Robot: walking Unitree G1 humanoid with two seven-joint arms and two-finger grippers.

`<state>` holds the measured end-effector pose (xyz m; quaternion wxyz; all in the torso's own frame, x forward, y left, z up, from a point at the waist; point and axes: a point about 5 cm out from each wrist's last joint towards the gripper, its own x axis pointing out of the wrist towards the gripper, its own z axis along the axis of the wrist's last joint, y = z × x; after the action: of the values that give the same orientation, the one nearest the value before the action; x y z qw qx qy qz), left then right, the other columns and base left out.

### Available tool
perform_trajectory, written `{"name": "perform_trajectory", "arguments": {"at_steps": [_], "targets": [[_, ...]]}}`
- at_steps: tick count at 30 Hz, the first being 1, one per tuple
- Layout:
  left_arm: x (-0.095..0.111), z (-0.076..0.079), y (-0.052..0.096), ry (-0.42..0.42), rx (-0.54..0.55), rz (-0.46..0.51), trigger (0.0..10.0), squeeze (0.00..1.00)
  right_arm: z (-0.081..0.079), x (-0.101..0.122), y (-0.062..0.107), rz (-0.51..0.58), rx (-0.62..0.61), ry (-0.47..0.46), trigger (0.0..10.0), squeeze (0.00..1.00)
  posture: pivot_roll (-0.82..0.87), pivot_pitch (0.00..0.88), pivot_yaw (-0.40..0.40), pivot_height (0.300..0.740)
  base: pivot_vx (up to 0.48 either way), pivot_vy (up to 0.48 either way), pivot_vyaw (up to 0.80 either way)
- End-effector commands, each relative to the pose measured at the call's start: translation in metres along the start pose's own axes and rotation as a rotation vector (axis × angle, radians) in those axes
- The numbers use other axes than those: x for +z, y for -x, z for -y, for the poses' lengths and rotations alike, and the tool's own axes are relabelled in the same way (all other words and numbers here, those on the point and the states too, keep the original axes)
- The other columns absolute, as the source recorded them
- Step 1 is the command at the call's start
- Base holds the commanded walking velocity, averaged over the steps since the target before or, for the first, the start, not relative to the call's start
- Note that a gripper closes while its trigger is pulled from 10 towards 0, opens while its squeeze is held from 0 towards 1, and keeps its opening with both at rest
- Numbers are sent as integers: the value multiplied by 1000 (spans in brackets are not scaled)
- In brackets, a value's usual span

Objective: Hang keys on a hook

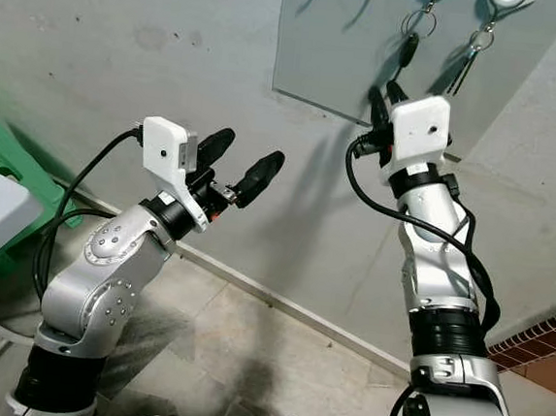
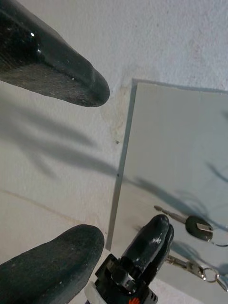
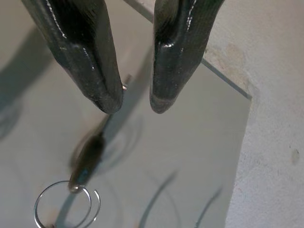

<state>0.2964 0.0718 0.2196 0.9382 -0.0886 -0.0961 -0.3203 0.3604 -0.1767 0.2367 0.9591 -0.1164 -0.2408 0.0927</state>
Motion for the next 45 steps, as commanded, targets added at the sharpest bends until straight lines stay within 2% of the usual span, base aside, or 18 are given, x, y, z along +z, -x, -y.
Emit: {"name": "perform_trajectory", "arguments": {"at_steps": [1, 5, 6, 7, 9, 13, 15, 17, 21, 22, 25, 26, 28, 30, 33, 45], "targets": [[0, -2, 3, 2, 26, 2, 10000, 0, 0, -2, 4, -8, -24, -34, 10000, 1000, 27, 174, -34, 740, 0, 0, 0], [-4, -10, 6, 1, 80, -1, 10000, 0, -3, -9, 10, -34, -62, -112, 10000, 1000, 26, 173, -33, 740, 0, 0, 0], [-6, -16, 9, 0, 114, -4, 10000, 0, -6, -13, 15, -49, -74, -145, 10000, 0, 28, 171, -33, 740, 0, 0, 0], [-6, -16, 9, 0, 114, -4, 10000, 0, -6, -13, 15, -49, -74, -145, 10000, 0, 28, 171, -33, 740, 0, 0, 0], [-12, -27, 15, -4, 183, -17, 10000, 0, -7, -23, 24, -81, -114, -225, 10000, 0, 28, 169, -31, 740, 0, 0, 0], [-19, -37, 22, -28, 241, -40, 10000, 0, -9, -32, 32, -118, -147, -294, 10000, 0, 28, 162, -32, 740, 0, 0, 0], [-31, -48, 31, -5, 316, -59, 10000, 0, -12, -43, 45, -162, -167, -281, 10000, 0, 26, 158, -31, 740, 0, 0, 0], [-43, -57, 41, -33, 381, -95, 10000, 0, -15, -52, 56, -206, -180, -251, 10000, 0, 26, 149, -30, 740, 0, 0, 0], [-66, -69, 59, 9, 480, -143, 10000, 0, -23, -72, 76, -293, -169, -288, 10000, 0, 22, 127, -31, 740, 0, 0, 0], [-66, -69, 59, 9, 480, -143, 10000, 0, -23, -72, 76, -293, -169, -288, 10000, 0, 22, 127, -31, 740, 0, 0, 0], [-94, -78, 82, 0, 572, -203, 10000, 0, -29, -95, 103, -411, -177, -312, 10000, 0, 21, 107, -29, 740, 0, 0, 0], [-94, -78, 82, 0, 572, -203, 10000, 0, -29, -95, 103, -411, -177, -312, 10000, 0, 21, 107, -29, 740, 0, 0, 0], [-105, -81, 90, 10, 609, -237, 10000, 0, -33, -103, 113, -451, -173, -314, 10000, 0, 19, 98, -27, 740, 0, 0, 0], [-110, -84, 96, -22, 638, -242, 10000, 0, -34, -109, 120, -484, -177, -312, 10000, 0, 21, 91, -26, 740, 0, 0, 0], [-116, -86, 99, 17, 654, -242, 10000, 0, -37, -111, 123, -499, -180, -309, 10000, 0, 20, 79, -21, 740, 0, 0, 0], [-117, -94, 97, -2, 671, -215, 10000, 0, -42, -115, 124, -496, -167, -321, 10000, 0, 30, 54, 11, 740, 0, 0, 0]]}}
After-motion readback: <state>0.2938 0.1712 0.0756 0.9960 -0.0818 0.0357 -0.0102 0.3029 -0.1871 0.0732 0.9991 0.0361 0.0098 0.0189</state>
